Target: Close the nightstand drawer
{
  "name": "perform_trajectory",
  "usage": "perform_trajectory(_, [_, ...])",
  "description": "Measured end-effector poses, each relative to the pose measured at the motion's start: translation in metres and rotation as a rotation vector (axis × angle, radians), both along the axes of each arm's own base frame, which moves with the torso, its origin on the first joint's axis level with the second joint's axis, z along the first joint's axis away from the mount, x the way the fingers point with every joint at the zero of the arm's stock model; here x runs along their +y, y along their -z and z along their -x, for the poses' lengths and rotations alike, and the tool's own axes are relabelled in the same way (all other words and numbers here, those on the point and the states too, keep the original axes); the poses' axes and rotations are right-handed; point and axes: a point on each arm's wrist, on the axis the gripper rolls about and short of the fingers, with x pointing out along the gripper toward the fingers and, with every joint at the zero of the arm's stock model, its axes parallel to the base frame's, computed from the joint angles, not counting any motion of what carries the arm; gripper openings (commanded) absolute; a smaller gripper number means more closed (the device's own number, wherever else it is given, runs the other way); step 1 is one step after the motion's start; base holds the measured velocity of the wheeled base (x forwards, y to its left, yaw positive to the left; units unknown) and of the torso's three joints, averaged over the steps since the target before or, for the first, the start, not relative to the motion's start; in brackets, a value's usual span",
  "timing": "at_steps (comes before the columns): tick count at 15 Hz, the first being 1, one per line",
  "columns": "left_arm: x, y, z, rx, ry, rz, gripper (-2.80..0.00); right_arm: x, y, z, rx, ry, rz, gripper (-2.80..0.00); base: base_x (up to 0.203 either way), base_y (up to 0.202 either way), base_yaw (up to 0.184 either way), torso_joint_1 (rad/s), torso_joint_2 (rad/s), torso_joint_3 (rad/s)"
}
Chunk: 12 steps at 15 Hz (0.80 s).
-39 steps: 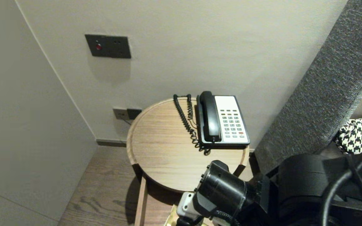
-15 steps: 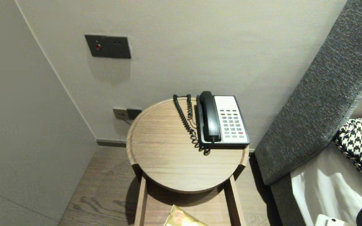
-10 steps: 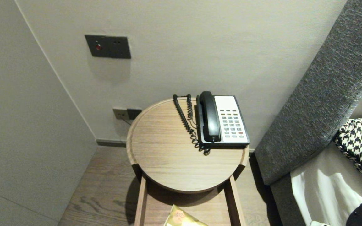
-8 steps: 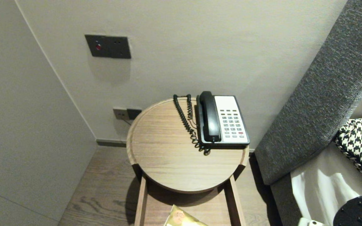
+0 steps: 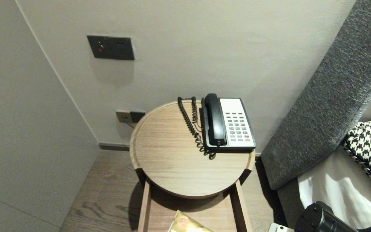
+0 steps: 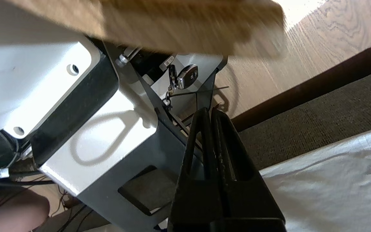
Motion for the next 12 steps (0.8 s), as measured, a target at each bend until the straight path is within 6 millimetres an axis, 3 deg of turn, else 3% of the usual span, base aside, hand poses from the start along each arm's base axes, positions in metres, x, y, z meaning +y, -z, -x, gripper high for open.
perform_trajectory(12, [0.0,0.0,0.0,0.0,0.0,0.0,-2.8,0.038,0.002,-0.037,-0.039,0.016,-0.03,-2.8,0.0,0.0,0.0,0.0,0.0,0.0])
